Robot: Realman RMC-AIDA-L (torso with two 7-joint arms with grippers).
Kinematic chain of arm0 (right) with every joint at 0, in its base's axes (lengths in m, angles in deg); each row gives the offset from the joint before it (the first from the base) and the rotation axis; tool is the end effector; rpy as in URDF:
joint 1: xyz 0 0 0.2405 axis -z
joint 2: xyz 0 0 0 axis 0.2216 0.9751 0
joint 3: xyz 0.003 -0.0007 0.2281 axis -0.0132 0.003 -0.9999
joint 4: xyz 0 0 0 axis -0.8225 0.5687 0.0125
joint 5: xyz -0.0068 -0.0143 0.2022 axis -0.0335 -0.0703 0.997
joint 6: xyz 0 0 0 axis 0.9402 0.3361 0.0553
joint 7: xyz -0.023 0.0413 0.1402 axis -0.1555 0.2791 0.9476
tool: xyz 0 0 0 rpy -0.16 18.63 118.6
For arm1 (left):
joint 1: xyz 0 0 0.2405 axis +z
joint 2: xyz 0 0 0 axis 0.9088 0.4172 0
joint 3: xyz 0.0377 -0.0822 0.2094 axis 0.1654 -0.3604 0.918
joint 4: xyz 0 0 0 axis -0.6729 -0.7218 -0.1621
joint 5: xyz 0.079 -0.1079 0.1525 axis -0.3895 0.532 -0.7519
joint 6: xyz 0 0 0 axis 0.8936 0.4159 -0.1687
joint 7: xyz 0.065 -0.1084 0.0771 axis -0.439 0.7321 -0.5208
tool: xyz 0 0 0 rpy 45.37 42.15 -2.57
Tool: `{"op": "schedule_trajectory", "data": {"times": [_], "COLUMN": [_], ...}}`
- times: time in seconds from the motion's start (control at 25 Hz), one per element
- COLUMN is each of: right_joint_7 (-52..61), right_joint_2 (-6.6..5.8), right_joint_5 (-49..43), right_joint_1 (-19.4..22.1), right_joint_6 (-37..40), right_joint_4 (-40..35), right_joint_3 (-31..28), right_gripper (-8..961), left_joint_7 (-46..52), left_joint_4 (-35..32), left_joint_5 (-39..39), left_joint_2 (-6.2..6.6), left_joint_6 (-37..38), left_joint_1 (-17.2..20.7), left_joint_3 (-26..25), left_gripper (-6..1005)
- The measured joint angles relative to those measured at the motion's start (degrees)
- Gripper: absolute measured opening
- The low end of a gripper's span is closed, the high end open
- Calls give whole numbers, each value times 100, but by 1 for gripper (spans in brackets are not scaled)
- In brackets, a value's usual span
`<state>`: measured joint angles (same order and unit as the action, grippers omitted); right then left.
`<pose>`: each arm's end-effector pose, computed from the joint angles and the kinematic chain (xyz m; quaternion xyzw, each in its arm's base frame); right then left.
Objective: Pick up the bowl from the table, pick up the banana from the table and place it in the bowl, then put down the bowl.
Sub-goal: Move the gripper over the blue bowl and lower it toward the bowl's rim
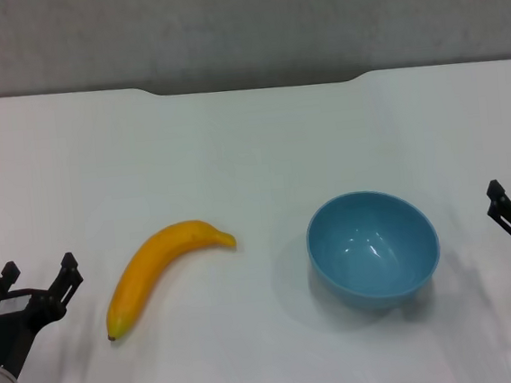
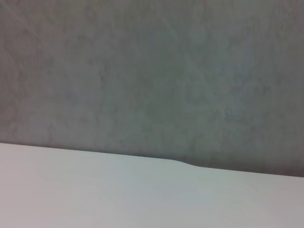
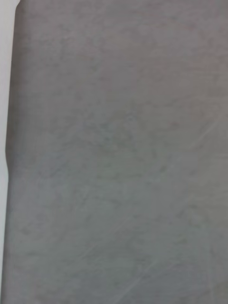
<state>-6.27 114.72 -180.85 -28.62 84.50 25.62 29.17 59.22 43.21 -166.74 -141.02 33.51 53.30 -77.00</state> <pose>0.3145 0.2856 -0.0129 -0.7146 0.2582 0.2723 0.5904 -0.3306 0.2813 -0.0257 -0.6841 -0.3644 -0.2589 0.5764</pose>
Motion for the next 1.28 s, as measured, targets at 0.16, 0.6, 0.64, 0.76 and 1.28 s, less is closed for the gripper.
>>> {"op": "schedule_trajectory", "data": {"times": [0.16, 0.6, 0.64, 0.76, 1.28], "right_joint_7": [0, -1, -1, -22, -1656], "right_joint_2": [0, -26, -26, -71, -1049], "right_joint_5": [-18, -49, -49, -58, -368], "right_joint_1": [-67, -134, -134, -111, 851], "right_joint_6": [10, -56, -56, -222, -3929], "right_joint_4": [8, 46, 46, 303, 4361], "right_joint_3": [37, 154, 154, 189, -1494], "right_gripper": [879, 880, 880, 880, 879], "left_joint_7": [37, 265, 269, 300, 118], "left_joint_4": [-6, 83, 124, 535, 4162], "left_joint_5": [3, -42, -46, -114, -883], "left_joint_2": [3, 37, 44, 132, 739], "left_joint_6": [-26, -276, -308, -765, -4300], "left_joint_1": [-47, -184, -181, -117, 673], "left_joint_3": [-6, 59, 59, 39, -1197], "left_gripper": [891, 890, 890, 889, 888]}}
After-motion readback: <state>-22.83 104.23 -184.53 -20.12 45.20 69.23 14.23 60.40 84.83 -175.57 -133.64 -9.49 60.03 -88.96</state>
